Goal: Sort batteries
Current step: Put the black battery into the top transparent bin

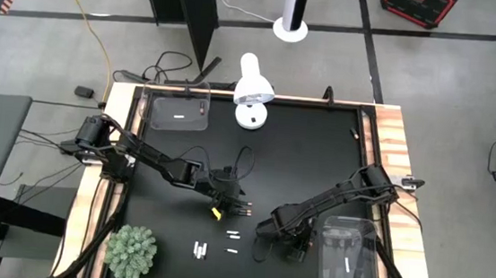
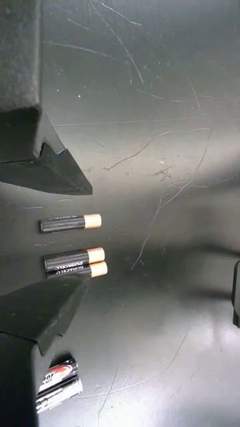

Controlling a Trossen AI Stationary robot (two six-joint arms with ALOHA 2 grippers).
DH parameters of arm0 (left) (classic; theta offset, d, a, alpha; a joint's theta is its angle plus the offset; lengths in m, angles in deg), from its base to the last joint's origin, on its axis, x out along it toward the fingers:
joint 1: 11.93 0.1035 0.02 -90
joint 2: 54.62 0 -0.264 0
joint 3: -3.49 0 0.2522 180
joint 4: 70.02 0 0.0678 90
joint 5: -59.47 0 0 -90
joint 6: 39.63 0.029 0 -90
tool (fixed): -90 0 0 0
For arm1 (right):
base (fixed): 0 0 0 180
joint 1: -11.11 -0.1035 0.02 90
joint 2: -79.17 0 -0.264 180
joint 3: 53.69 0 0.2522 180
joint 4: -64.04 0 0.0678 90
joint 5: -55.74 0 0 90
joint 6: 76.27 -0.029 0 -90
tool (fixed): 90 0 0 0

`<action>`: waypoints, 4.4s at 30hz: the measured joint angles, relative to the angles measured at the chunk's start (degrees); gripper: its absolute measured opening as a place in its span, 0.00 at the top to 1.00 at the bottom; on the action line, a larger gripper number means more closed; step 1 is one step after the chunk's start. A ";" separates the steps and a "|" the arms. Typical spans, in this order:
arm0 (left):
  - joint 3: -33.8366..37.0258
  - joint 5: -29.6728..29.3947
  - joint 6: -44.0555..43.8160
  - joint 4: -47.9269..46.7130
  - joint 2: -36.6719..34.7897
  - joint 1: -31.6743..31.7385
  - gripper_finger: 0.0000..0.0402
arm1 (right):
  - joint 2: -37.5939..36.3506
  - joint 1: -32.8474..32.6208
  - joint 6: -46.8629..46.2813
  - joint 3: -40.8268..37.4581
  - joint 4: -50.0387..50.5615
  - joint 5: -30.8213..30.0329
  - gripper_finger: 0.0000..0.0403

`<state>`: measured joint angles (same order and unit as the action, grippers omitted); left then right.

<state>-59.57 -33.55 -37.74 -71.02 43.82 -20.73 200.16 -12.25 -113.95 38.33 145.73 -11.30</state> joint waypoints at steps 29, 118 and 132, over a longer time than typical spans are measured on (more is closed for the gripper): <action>0.00 0.00 0.00 0.00 -0.01 -0.01 0.51 | 0.41 -0.11 0.35 2.17 2.58 -3.44 0.51; -0.02 -0.61 0.70 -3.04 -9.70 -0.01 0.51 | -24.29 -0.36 19.75 9.42 -19.51 -55.92 0.50; -0.02 -1.68 3.00 -20.07 -33.04 -0.13 0.51 | -25.97 4.27 46.16 9.44 -43.73 -54.25 0.50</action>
<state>-59.59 -35.24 -34.74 -91.10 10.78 -20.86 174.19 -7.98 -67.80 47.77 101.99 -65.55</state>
